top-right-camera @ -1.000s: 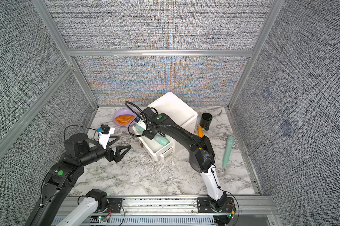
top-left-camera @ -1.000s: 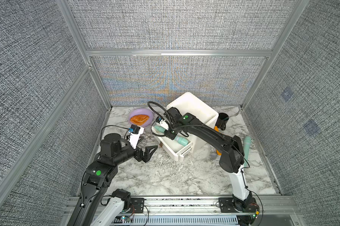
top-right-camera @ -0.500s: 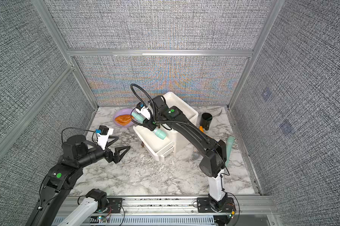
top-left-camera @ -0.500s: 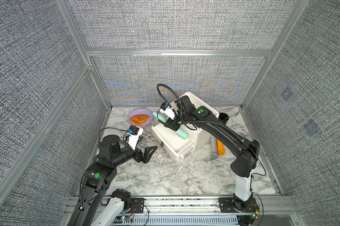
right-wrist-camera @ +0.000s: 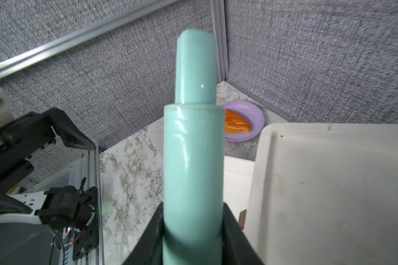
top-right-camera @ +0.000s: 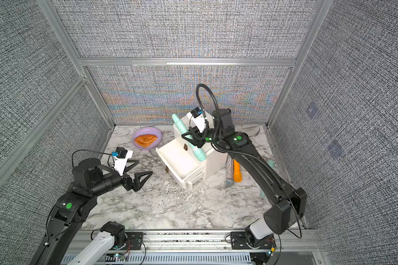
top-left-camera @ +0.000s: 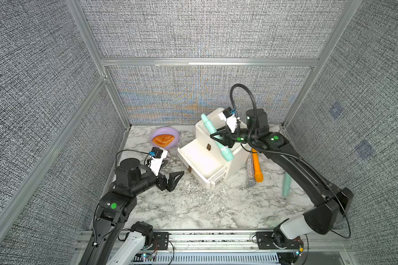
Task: Take the microphone out of the drawer
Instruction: Pick up the microphone from the drawer, then place the microphone at the center of the board.
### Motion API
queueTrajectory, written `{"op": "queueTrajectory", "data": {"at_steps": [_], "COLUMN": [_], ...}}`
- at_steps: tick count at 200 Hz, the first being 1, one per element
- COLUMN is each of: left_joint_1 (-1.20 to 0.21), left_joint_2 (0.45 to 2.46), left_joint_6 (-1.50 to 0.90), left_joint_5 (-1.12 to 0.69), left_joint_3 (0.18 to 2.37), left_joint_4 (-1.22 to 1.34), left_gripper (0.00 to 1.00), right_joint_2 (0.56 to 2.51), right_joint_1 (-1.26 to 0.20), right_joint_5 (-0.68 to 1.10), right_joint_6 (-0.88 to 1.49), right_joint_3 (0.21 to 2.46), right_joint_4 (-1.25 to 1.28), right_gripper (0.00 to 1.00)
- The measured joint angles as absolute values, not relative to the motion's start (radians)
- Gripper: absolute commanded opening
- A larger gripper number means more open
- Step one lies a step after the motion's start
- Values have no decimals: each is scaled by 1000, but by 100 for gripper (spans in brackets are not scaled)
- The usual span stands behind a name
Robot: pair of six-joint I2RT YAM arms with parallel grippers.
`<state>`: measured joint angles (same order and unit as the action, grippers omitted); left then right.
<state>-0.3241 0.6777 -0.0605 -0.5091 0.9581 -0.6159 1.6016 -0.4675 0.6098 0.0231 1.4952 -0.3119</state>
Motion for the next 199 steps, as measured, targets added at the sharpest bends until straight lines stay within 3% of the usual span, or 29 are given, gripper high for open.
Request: {"op": "queueTrajectory", "data": {"at_steps": [38, 103, 199], "left_joint_1": [-324, -324, -324], "left_joint_2": [680, 685, 685], "left_joint_6": [-60, -61, -64], "left_joint_5": [-521, -526, -530], "left_joint_3": [958, 958, 958], "left_joint_4": [-616, -615, -615], "left_gripper": [100, 100, 100], "right_joint_2": [1420, 1277, 1425], "right_joint_1": [-328, 18, 258], "right_joint_5": [590, 459, 404], "right_joint_6": [103, 242, 296], "right_joint_3": [1316, 1030, 794], "right_joint_4": [-225, -175, -86], "right_gripper": [0, 0, 0]}}
